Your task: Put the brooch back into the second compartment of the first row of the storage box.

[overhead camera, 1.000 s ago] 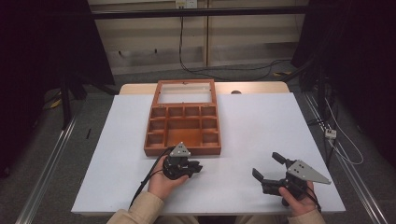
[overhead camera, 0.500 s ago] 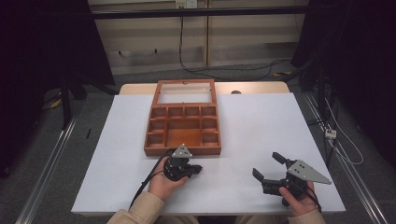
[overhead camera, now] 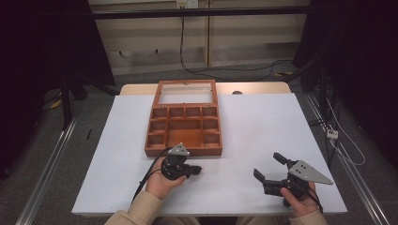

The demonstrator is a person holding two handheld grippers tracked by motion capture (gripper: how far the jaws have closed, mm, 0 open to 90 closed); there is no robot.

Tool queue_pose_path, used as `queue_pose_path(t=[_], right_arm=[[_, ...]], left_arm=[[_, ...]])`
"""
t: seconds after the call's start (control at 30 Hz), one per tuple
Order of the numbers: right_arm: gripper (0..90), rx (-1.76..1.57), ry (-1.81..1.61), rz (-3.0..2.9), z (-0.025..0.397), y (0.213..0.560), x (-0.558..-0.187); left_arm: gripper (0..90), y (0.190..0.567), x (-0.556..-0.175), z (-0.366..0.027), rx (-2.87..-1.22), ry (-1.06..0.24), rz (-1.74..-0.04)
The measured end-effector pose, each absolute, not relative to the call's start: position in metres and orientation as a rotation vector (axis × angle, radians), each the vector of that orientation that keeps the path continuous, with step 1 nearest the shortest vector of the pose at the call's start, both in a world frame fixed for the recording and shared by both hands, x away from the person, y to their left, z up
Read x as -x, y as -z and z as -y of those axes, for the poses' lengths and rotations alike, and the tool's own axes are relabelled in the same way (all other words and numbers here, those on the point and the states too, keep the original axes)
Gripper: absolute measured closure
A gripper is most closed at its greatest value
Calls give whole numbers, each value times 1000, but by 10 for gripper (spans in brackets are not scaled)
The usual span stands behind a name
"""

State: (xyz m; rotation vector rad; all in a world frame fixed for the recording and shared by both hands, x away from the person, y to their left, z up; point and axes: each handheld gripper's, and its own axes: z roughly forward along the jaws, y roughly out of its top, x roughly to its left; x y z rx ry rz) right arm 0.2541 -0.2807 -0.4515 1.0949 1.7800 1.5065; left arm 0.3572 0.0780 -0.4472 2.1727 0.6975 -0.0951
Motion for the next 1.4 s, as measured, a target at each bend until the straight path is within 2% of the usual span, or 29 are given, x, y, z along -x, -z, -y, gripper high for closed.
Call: queue_pose_path(t=[0.63, 1.4], right_arm=[[40, -1103, -1521, -1777, 283, 453, -254], [41, -1101, -1523, -1779, 283, 452, -254]], left_arm=[[898, 414, -368, -81, -2178, 121, -654], [898, 387, -392, -98, -2136, 55, -713]])
